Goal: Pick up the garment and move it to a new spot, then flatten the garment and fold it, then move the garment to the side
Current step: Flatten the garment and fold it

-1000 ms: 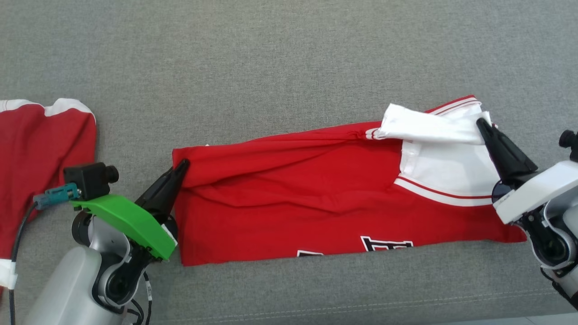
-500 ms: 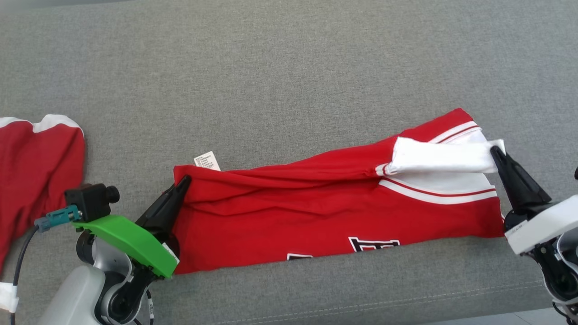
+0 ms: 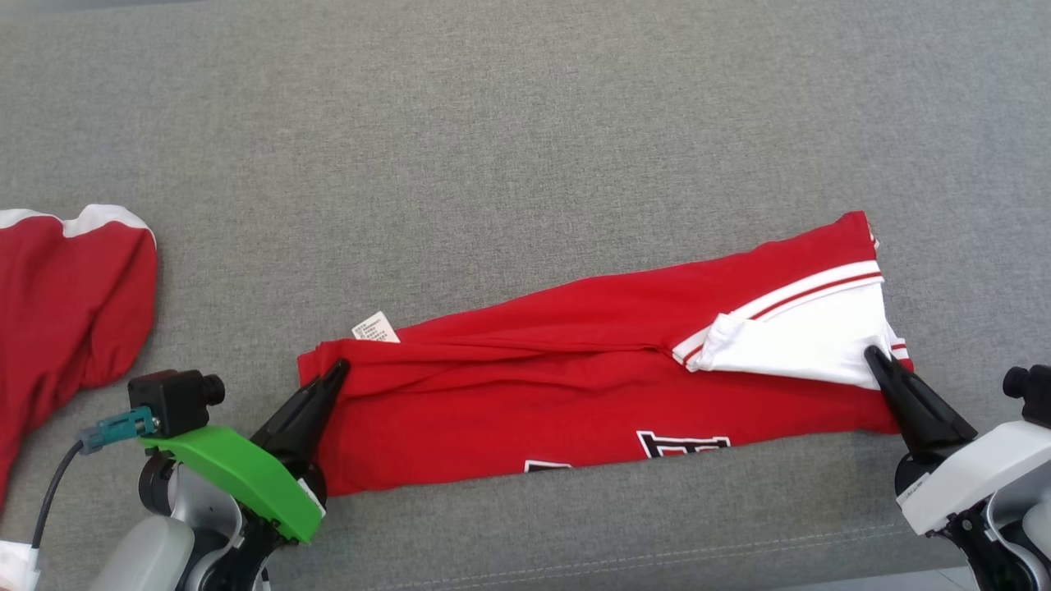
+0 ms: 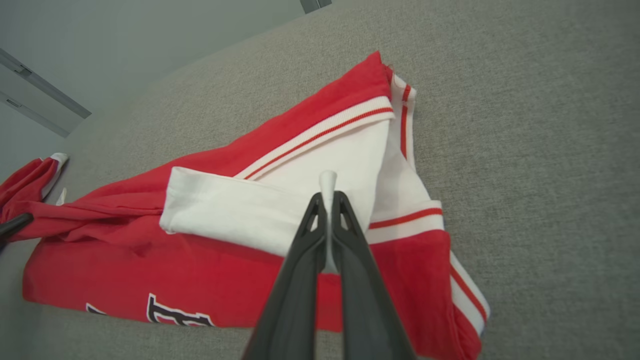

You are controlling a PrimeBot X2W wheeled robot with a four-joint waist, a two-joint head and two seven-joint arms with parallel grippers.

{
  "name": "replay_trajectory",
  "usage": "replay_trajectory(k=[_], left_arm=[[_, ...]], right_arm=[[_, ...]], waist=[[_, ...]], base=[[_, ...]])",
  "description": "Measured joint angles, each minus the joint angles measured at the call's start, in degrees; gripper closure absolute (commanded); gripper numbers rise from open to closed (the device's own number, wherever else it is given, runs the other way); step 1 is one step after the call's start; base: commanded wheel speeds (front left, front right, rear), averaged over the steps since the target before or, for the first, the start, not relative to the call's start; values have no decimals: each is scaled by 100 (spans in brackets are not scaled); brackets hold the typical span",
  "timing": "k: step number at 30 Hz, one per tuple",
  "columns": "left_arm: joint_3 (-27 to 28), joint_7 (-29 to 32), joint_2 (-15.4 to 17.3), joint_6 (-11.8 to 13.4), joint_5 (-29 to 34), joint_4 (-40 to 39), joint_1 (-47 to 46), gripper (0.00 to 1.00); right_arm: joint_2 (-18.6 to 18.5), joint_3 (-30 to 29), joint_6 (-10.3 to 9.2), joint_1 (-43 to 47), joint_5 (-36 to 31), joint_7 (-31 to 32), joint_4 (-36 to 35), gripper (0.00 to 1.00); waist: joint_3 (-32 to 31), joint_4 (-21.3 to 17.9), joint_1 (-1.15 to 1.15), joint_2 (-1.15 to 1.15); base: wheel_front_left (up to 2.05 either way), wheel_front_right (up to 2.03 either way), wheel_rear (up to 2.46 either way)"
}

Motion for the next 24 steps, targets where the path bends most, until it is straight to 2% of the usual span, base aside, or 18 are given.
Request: replay_trajectory(k=[13,16,19,20,21,22,23,24], left_arm=[[35,-151,49,-1,0,69,52,100],[26,-165,46,-1,1,145,52,91],[12,-196,48,-1,35,197,52,89],[5,-198,48,-1,37,200,51,84],[1,-200,46,-1,37,202,51,73],[-4,-200,44,-1,37,207,51,51],[-11,-199,42,-1,37,219,51,17],[-32,-192,42,-1,37,234,52,0]], right_arm=[[-8,76,-52,162,-86,5,-147,100],[-46,88,-55,174,-108,9,-142,100],[-62,113,-58,174,-109,15,-138,100],[-59,123,-59,174,-111,16,-138,100],[-64,136,-60,174,-132,27,-135,100],[-67,148,-60,174,-165,44,-132,89],[-69,156,-62,173,-175,48,-130,67],[-82,172,-92,172,-215,65,-122,57]], waist=[[5,4,0,0],[9,-7,0,0],[18,-16,0,0],[21,-18,0,0],[24,-21,0,0],[27,-22,0,0],[29,-23,0,0],[29,-24,0,0]], base=[[0,0,0],[0,0,0],[0,0,0],[0,0,0],[0,0,0],[0,0,0],[0,0,0],[0,0,0]])
